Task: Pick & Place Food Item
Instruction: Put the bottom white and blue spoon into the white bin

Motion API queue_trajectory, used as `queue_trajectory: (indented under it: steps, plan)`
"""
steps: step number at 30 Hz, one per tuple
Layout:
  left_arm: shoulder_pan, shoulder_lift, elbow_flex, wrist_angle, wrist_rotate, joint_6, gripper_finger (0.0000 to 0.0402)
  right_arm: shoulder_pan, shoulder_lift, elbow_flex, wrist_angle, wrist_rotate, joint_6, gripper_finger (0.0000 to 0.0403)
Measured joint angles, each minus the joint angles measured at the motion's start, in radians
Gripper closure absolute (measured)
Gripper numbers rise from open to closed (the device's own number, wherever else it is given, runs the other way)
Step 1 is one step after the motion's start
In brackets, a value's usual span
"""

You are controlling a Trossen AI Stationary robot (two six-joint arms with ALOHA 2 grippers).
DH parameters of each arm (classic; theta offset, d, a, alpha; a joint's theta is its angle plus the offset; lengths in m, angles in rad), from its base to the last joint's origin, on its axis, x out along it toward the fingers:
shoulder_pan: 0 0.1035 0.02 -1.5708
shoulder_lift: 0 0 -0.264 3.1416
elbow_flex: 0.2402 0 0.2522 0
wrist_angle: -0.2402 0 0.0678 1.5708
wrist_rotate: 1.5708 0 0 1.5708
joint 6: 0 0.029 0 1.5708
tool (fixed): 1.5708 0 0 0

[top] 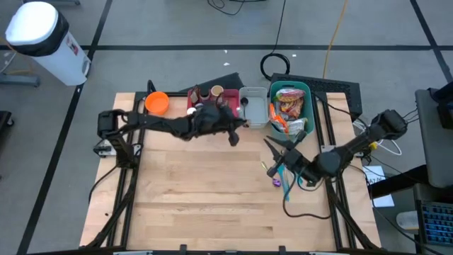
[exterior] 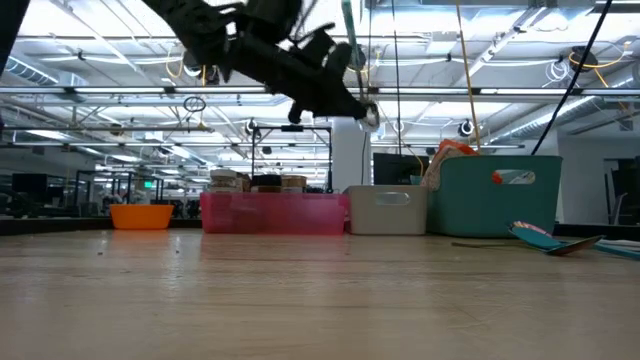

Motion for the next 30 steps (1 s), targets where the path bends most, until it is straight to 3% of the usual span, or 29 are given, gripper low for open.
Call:
queue_trajectory:
  steps: [5,14,20,22,30]
  plan:
    - [0.062,0.068,0.151,-0.187,0.026,0.032,0.0398,0.028,-0.007,-0.036,-0.036,-0.011,0.113,0.0354]
    - [0.163,0.237,0.337,-0.252,0.129,0.021,0.0398,0.002,-0.008,-0.124,0.038,-0.008,0.191,0.0355]
    - [0.216,0.366,0.373,-0.261,0.134,-0.062,0.0395,0.000,-0.008,-0.127,0.056,-0.010,0.163,0.0355]
    - [0.226,0.394,0.375,-0.258,0.180,-0.094,0.0397,0.000,-0.007,-0.127,0.055,-0.010,0.163,0.0355]
    - [0.222,0.412,0.387,-0.249,0.221,-0.125,0.0393,0.000,-0.007,-0.127,0.054,-0.010,0.147,0.0359]
